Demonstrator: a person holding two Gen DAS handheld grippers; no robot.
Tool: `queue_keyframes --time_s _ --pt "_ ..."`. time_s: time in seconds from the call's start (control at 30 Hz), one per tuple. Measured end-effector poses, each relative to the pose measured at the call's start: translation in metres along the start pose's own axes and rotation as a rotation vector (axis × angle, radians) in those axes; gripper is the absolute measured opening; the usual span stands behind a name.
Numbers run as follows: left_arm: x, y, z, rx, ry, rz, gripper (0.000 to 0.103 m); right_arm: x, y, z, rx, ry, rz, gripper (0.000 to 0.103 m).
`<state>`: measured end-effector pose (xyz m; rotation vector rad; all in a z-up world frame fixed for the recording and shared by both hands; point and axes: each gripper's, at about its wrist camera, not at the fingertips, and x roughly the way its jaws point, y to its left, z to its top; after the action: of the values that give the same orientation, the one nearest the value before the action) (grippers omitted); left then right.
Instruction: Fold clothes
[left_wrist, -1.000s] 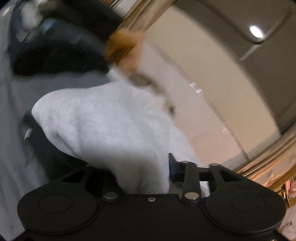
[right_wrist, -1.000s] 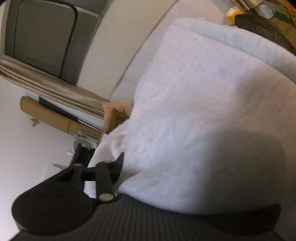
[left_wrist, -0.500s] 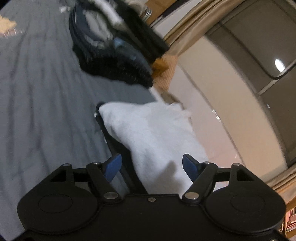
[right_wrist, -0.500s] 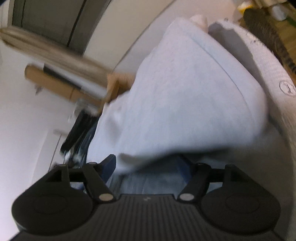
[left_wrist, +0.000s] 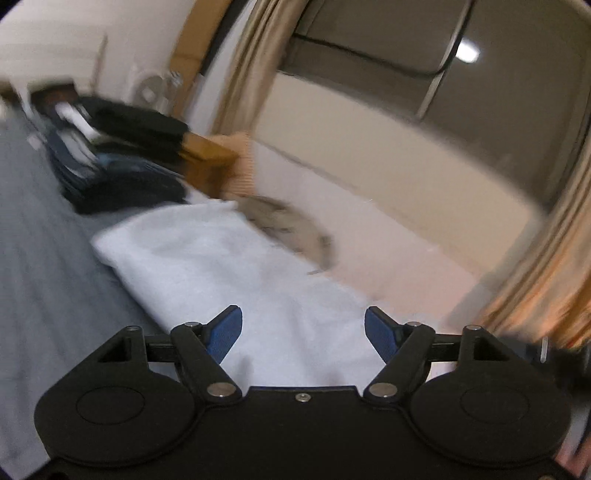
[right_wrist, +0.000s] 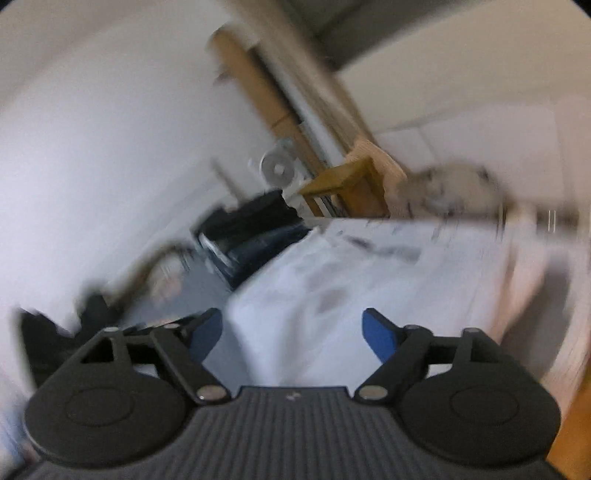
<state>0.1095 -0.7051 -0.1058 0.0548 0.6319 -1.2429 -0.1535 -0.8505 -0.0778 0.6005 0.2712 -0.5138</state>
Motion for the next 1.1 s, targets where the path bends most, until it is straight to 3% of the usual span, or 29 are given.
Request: queue_keyframes --time_s 0.07,0.2,0.3,0.43,0.53,0.6,0.63,0.67,0.7,0.77,0.9,1.1 --pt "-0.007 -0.019 -0.008 0.053 0.001 0.093 0.072 0.009 -0.018 0.029 -0.15 0.03 -0.023 0.085" --pt "-0.021 -0.038 -0.018 0.052 0.019 0.126 0.072 0.046 -0.04 0.064 -0.297 0.117 -0.042 0.085" --pt "-0.032 -0.044 -0.021 0.037 0.014 0.135 0.073 0.081 -0.054 0.065 -0.434 0.195 -0.124 0.085" --pt "-0.048 -0.049 -0.023 0.012 0.026 0.188 0.075 0.11 -0.083 0.058 -0.358 0.333 -0.176 0.085" --pt "-0.053 -0.052 -0.024 0.002 0.039 0.213 0.077 0.115 -0.094 0.047 -0.296 0.353 -0.179 0.085" --pt "-0.055 -0.055 -0.026 0.006 0.041 0.225 0.078 0.118 -0.099 0.041 -0.285 0.359 -0.196 0.072" --pt "-0.057 -0.057 -0.026 0.008 0.042 0.232 0.078 0.117 -0.1 0.039 -0.284 0.348 -0.215 0.051" --pt "-0.058 -0.058 -0.027 0.01 0.043 0.238 0.078 0.116 -0.102 0.039 -0.266 0.333 -0.234 0.015" --pt "-0.059 -0.06 -0.028 0.011 0.044 0.244 0.078 0.113 -0.107 0.041 -0.231 0.319 -0.243 0.004" --pt "-0.061 -0.063 -0.028 0.018 0.043 0.243 0.078 0.103 -0.116 0.048 -0.16 0.282 -0.235 0.003" --pt "-0.066 -0.069 -0.029 0.023 0.026 0.239 0.078 0.075 -0.11 0.064 -0.143 0.195 -0.179 0.003" --pt "-0.068 -0.077 -0.032 0.037 0.023 0.23 0.078 0.061 -0.128 0.07 -0.111 0.166 -0.2 0.003"
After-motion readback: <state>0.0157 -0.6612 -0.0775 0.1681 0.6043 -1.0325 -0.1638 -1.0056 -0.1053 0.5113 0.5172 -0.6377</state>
